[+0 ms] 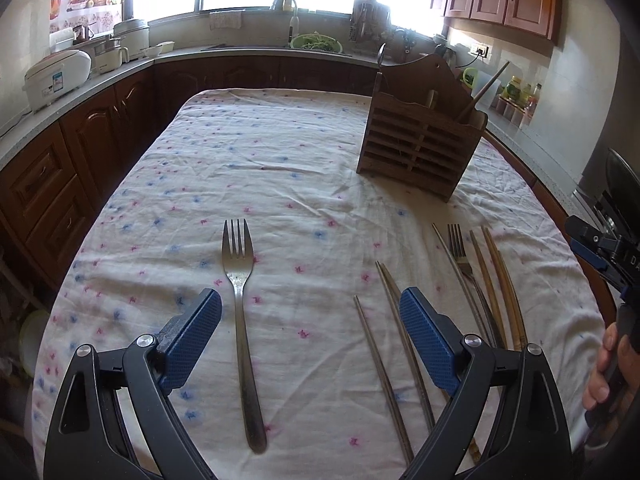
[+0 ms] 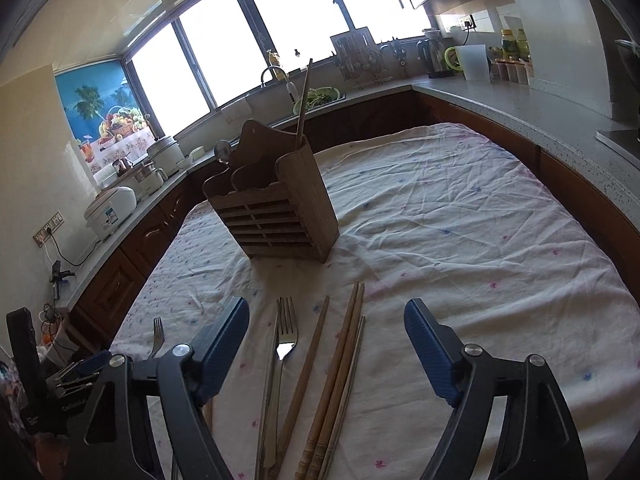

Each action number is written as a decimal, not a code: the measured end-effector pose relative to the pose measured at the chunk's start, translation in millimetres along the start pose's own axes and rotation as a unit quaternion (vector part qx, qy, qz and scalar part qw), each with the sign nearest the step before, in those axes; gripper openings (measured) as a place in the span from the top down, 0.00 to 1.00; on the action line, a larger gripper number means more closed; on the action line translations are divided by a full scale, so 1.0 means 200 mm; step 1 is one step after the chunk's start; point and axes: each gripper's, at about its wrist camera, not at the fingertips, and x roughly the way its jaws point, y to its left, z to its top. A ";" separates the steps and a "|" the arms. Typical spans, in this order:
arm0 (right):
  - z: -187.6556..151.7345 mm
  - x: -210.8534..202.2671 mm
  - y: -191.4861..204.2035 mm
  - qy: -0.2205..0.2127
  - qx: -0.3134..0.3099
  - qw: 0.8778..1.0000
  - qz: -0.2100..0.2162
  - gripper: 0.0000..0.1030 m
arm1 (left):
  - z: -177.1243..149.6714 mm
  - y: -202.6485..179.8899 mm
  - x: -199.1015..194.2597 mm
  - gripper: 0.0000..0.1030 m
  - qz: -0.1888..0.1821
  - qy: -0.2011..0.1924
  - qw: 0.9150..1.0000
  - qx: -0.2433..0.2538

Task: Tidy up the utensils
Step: 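Grasp a thin metal chopstick with the left tool while the right tool grasps wooden chopsticks, then lift and carry both held utensils over the wooden holder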

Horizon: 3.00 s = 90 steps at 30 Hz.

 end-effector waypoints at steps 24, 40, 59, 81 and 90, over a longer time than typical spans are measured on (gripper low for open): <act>-0.07 0.54 0.08 0.144 -0.040 0.989 -0.015 0.80 | -0.04 -0.16 0.29 0.71 -0.044 0.118 0.990 0.058; -0.02 0.59 0.10 0.143 -0.055 0.988 -0.021 0.93 | -0.02 -0.21 0.32 0.96 -0.055 0.103 0.989 0.094; 0.17 0.14 0.22 0.049 -0.046 0.997 0.033 0.95 | 0.17 -0.08 -0.08 0.97 -0.114 0.009 0.993 0.040; 0.35 -0.17 0.31 -0.043 -0.051 0.996 0.058 0.95 | 0.36 0.01 -0.35 0.97 -0.135 -0.091 0.987 0.016; 0.42 -0.17 0.32 -0.058 -0.049 0.995 0.060 0.95 | 0.43 0.02 -0.37 0.97 -0.132 -0.112 0.985 0.014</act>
